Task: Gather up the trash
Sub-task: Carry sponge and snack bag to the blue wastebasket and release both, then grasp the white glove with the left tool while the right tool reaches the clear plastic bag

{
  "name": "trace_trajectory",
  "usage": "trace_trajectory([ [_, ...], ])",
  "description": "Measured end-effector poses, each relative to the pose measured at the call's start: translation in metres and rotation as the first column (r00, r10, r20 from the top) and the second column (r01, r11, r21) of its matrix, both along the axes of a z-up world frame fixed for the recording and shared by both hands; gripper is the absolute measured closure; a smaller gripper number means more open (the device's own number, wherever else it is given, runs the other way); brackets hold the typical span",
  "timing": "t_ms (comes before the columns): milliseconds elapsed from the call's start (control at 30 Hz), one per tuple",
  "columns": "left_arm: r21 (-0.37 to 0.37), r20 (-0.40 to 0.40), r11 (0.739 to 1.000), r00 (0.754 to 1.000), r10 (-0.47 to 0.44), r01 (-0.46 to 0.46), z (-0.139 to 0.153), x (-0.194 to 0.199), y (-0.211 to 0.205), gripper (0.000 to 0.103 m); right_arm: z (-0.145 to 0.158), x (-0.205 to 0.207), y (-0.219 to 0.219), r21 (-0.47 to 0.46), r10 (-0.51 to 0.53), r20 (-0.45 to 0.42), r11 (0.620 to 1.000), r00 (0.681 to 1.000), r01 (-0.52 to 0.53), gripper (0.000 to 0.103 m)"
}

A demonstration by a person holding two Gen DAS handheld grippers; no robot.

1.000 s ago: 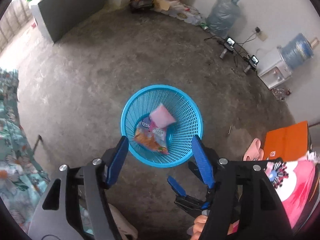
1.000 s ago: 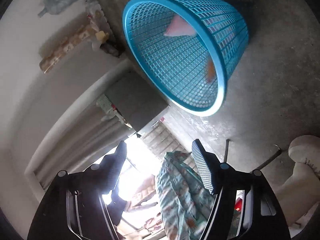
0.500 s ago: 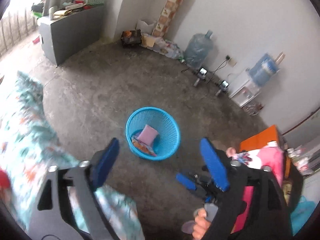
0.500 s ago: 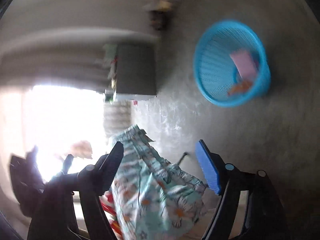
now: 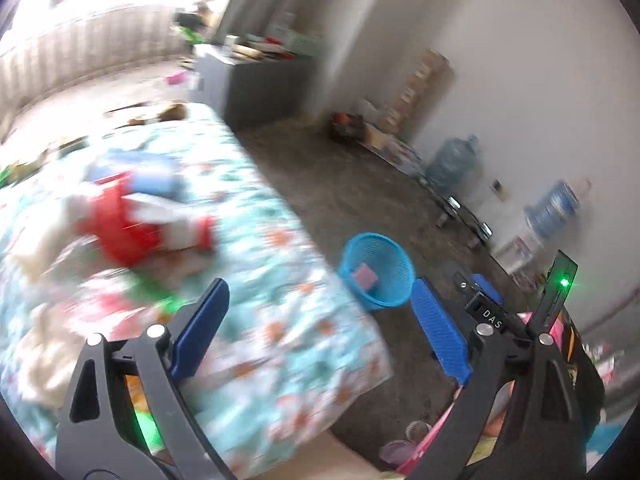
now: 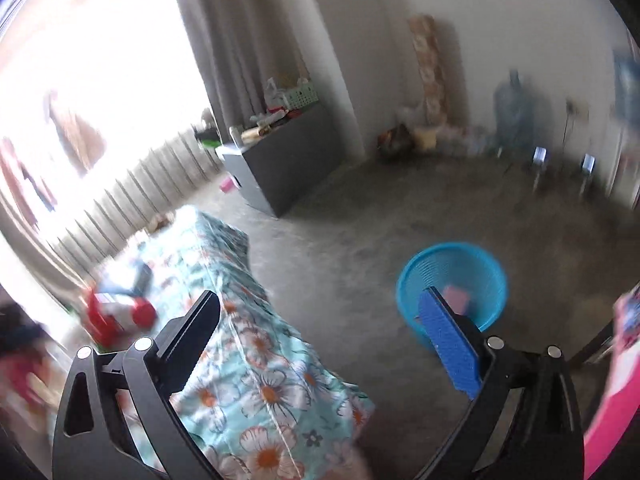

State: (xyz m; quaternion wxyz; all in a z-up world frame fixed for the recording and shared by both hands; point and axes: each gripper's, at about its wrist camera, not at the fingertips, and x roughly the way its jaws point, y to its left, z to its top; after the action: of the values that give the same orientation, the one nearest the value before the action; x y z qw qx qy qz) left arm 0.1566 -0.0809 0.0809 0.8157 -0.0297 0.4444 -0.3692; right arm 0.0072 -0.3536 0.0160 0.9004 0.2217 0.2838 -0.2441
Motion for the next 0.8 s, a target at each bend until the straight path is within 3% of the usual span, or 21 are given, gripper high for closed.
trace_trajectory([
  [133, -0.085, 0.029, 0.984, 0.987, 0.158, -0.155, 0.007, -0.002, 0.083, 0.011, 0.013, 0.018, 0.054, -0.219, 0.073, -0.088, 0.971, 0.993, -0.091, 0.006],
  [200, -0.137, 0.053, 0.961, 0.967, 0.248, -0.239, 0.011, -0.003, 0.127, 0.01, 0.019, 0.023, 0.076, -0.298, 0.104, -0.101, 0.946, 0.989, -0.13, 0.006],
  [300, -0.187, 0.089, 0.924, 0.931, 0.353, -0.332, 0.013, -0.008, 0.176, 0.01, 0.034, 0.032, 0.107, -0.336, 0.2, -0.101, 0.915, 0.975, -0.223, 0.006],
  [433, -0.187, 0.117, 0.9, 0.901, 0.417, -0.393, 0.002, -0.01, 0.217, 0.01, 0.044, 0.034, 0.125, -0.266, 0.347, -0.024, 0.902, 0.938, -0.341, 0.006],
  [533, -0.161, 0.143, 0.91, 0.903, 0.404, -0.382, -0.012, -0.012, 0.226, 0.01, 0.05, 0.034, 0.13, -0.155, 0.429, 0.065, 0.896, 0.901, -0.416, 0.006],
  [633, -0.148, 0.167, 0.924, 0.912, 0.375, -0.352, -0.028, -0.018, 0.226, 0.01, 0.049, 0.043, 0.135, -0.052, 0.477, 0.096, 0.879, 0.874, -0.474, 0.006],
  [700, -0.139, 0.196, 0.937, 0.918, 0.345, -0.322, -0.038, -0.023, 0.222, 0.01, 0.047, 0.05, 0.143, 0.004, 0.522, 0.119, 0.851, 0.845, -0.526, 0.006],
  [800, -0.093, 0.245, 0.954, 0.922, 0.299, -0.284, -0.051, -0.032, 0.212, 0.01, 0.04, 0.063, 0.161, 0.023, 0.586, 0.111, 0.806, 0.803, -0.592, 0.015],
])
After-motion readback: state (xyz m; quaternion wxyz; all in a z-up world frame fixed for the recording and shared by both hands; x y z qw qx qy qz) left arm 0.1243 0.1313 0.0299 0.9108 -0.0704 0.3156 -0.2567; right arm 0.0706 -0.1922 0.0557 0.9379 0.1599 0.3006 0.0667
